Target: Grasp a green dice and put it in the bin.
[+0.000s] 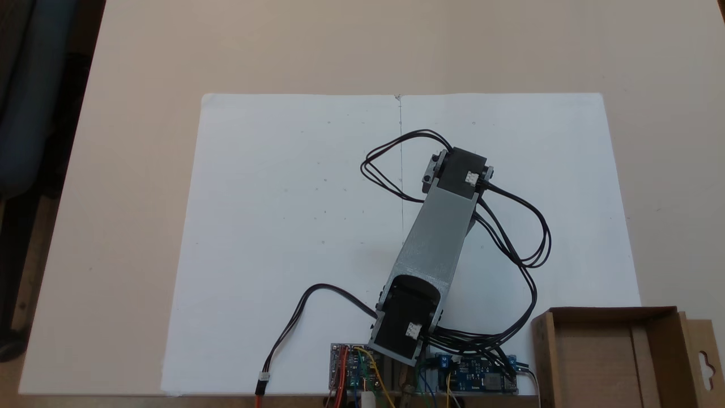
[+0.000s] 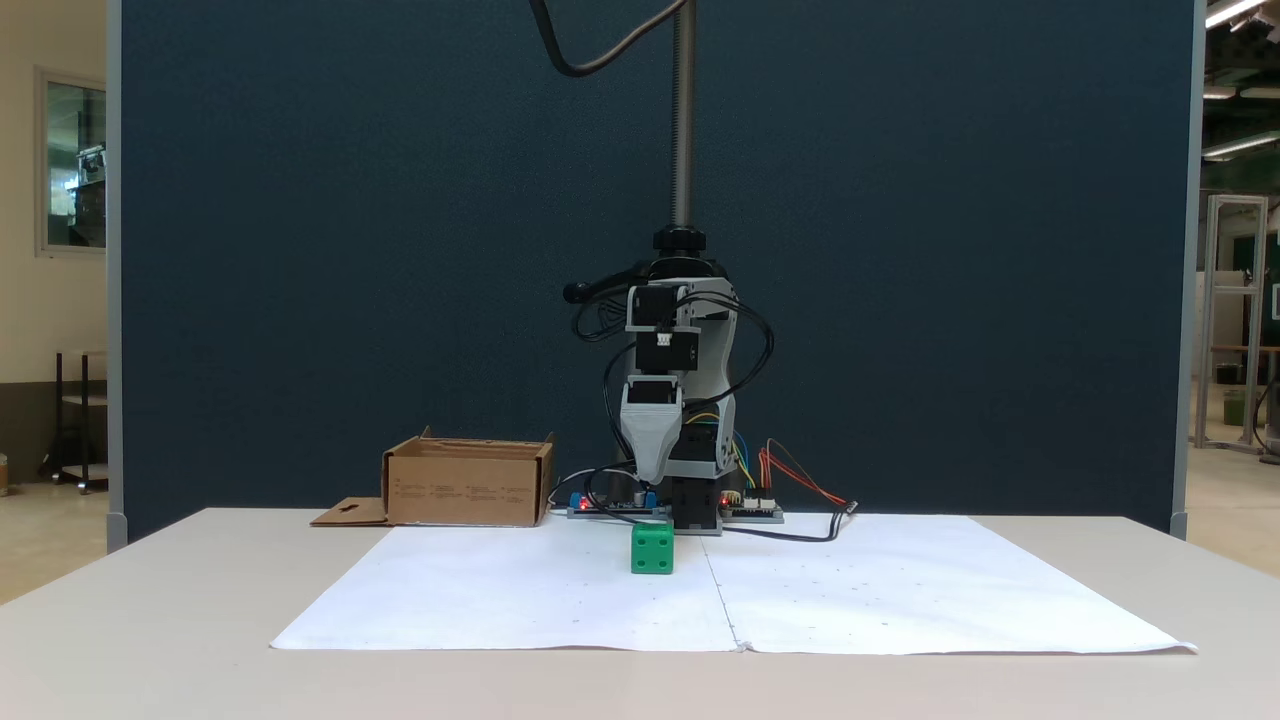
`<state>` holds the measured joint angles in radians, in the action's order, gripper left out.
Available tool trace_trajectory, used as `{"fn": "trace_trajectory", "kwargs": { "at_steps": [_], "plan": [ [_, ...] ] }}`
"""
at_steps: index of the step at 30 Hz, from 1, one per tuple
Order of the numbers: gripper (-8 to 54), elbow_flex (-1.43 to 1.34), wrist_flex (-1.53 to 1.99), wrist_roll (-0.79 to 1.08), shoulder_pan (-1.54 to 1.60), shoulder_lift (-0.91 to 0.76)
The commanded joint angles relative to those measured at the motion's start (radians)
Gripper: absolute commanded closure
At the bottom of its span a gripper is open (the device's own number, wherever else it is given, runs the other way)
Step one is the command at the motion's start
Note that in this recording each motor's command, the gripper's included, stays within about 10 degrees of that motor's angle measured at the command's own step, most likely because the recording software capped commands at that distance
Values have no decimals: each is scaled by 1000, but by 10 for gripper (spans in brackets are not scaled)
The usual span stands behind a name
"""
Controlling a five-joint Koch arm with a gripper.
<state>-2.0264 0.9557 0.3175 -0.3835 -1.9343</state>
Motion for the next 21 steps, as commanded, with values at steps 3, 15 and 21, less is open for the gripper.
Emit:
{"fn": "trace_trajectory", "kwargs": {
  "at_steps": [3, 15, 21],
  "plan": [
    [-35, 64, -49, 135, -17, 3],
    [-36, 63, -49, 175, -21, 5],
    [-36, 63, -49, 170, -23, 8]
  ]
}}
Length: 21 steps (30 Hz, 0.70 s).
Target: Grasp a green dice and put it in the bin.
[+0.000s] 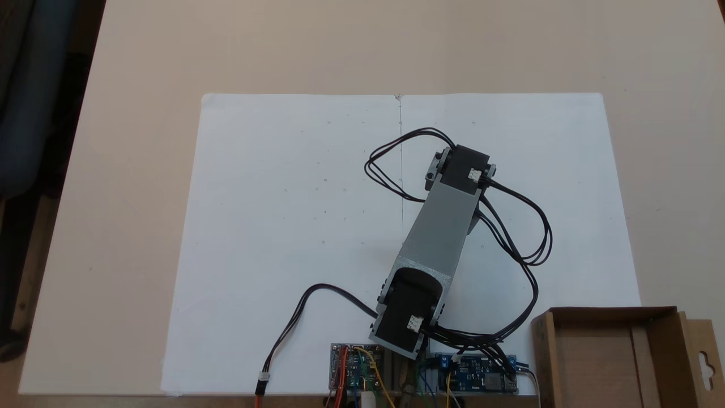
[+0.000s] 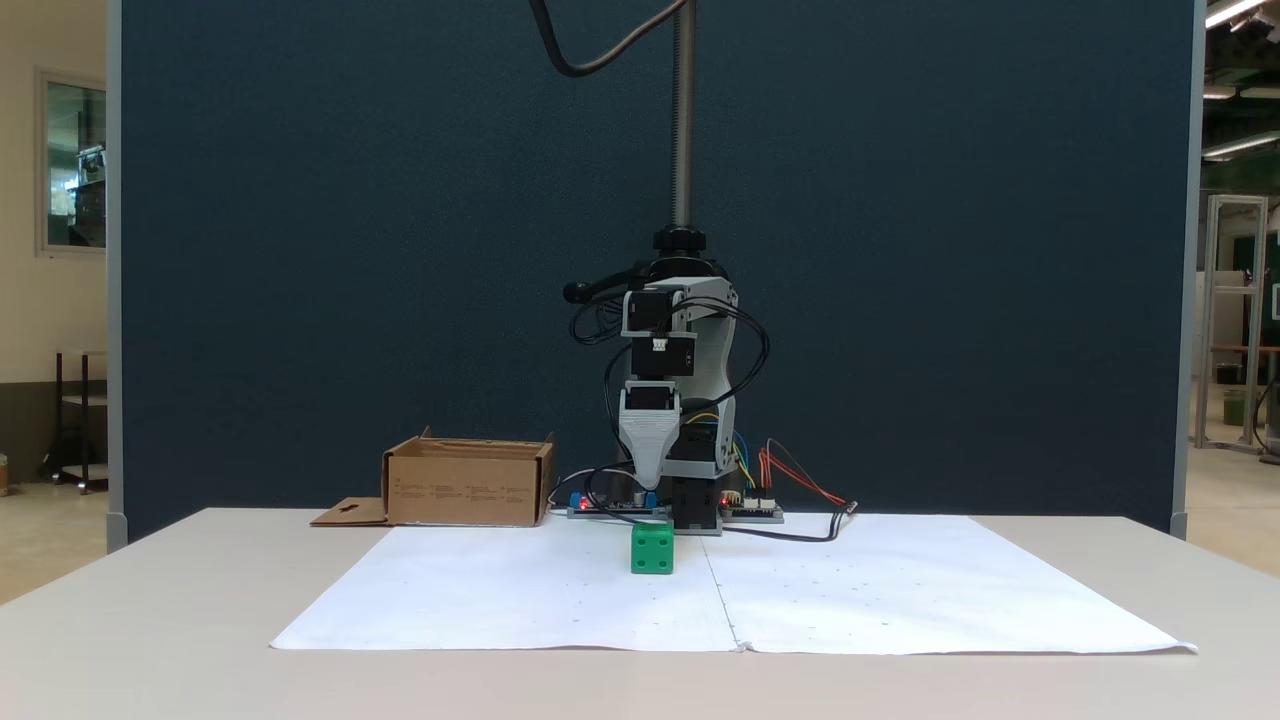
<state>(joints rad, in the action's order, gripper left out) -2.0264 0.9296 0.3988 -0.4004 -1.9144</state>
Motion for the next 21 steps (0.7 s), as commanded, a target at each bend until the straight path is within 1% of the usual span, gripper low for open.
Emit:
{"fn": "trace_trajectory", "kwargs": {
  "at_steps": [1, 7, 12, 21],
  "plan": [
    [-36, 63, -23, 89, -6, -8],
    [-35, 63, -31, 69, 2, -2],
    [-20, 63, -41, 55, 8, 25],
    [-19, 61, -60, 3, 18, 78]
  ]
}}
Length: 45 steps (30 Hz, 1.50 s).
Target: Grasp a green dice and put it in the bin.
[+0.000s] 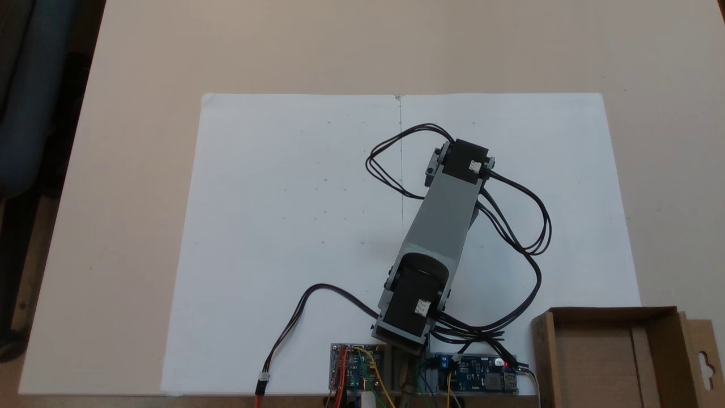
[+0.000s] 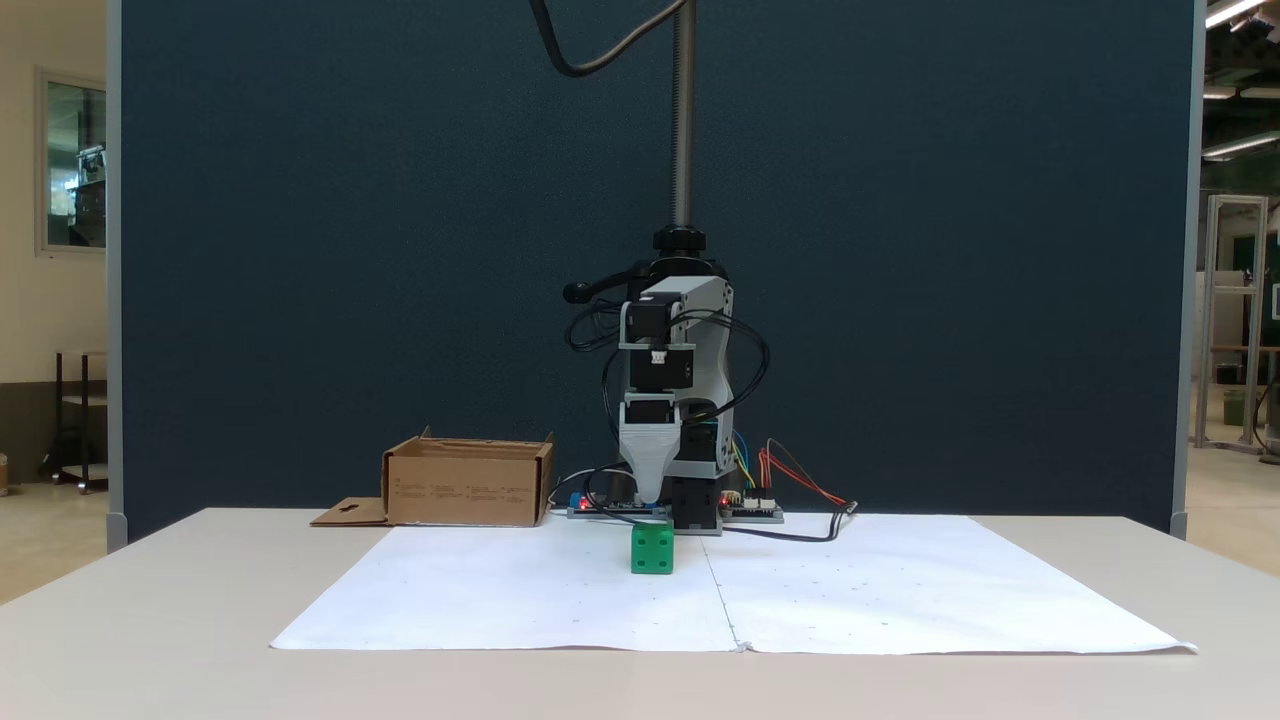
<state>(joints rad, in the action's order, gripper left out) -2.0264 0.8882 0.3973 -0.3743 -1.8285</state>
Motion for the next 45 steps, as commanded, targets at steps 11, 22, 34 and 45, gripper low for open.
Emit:
{"fn": "trace_trajectory", "kwargs": {
  "at_steps": [11, 22, 34, 45],
  "plan": [
    [-12, 61, -54, -132, 9, 23],
    [-11, 58, -63, -210, 11, 28],
    [-12, 25, -64, -209, 26, 48],
    [-12, -26, -143, -199, 31, 106]
  ]
}}
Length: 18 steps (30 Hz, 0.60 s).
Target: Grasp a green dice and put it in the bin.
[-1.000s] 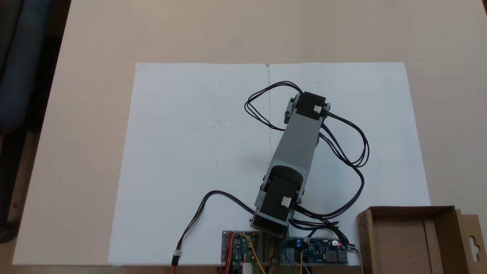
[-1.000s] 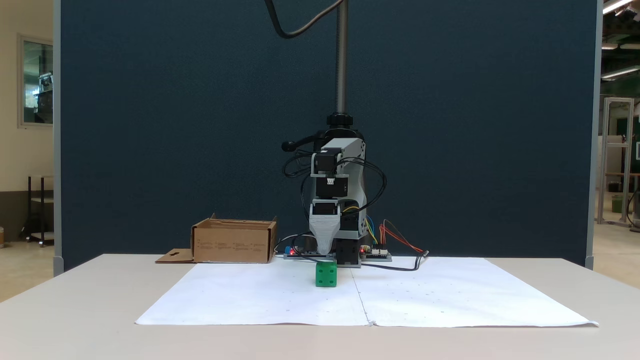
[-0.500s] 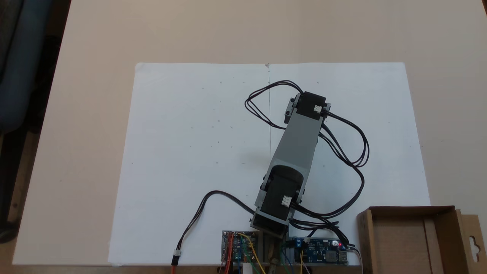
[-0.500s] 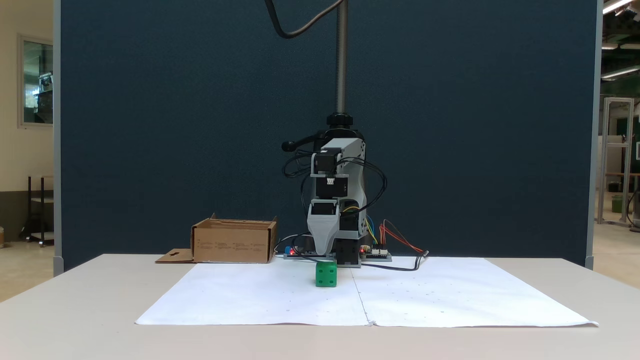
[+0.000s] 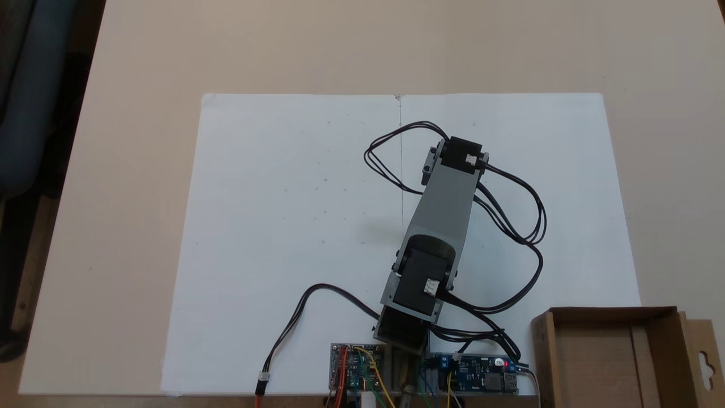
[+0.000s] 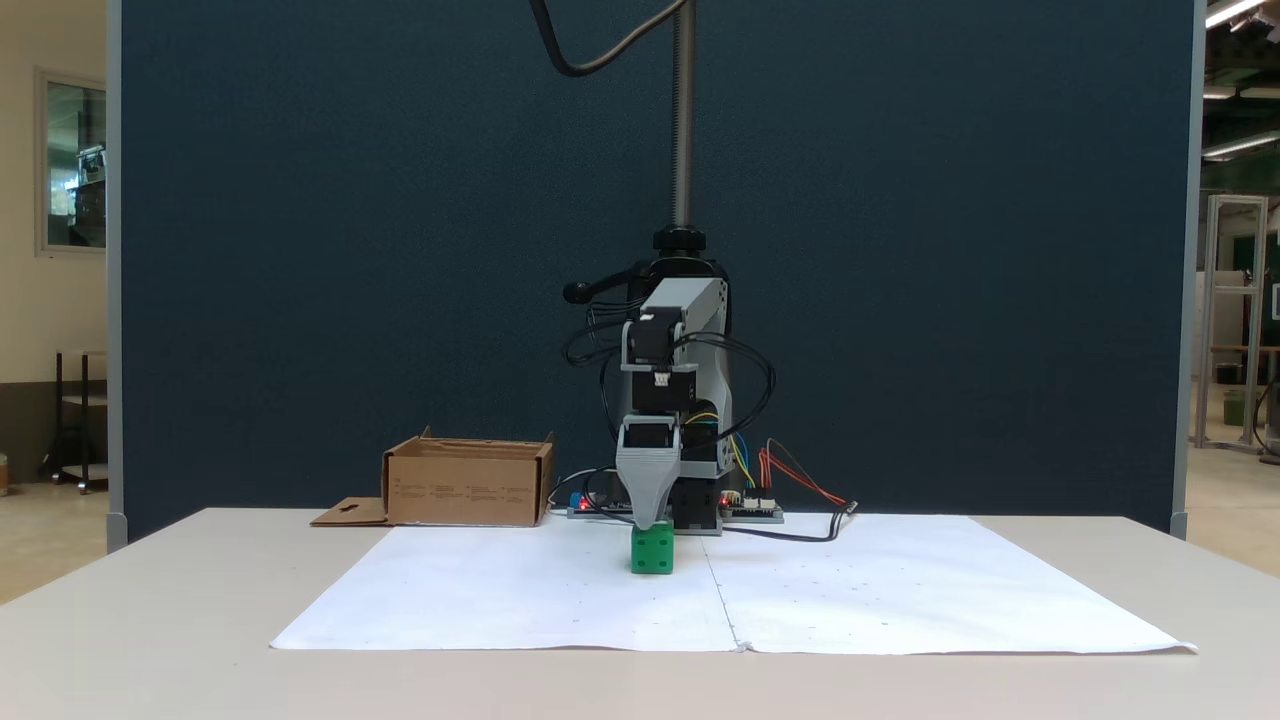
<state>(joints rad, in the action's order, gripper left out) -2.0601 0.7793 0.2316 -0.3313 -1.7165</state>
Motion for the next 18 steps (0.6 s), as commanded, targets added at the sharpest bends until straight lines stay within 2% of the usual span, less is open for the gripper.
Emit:
{"fn": "trace_trajectory", "kwargs": {
  "at_steps": [1, 18],
  "plan": [
    [-12, 2, -37, -31, -12, -3],
    [-11, -87, -143, -9, -6, -2]
  ]
}}
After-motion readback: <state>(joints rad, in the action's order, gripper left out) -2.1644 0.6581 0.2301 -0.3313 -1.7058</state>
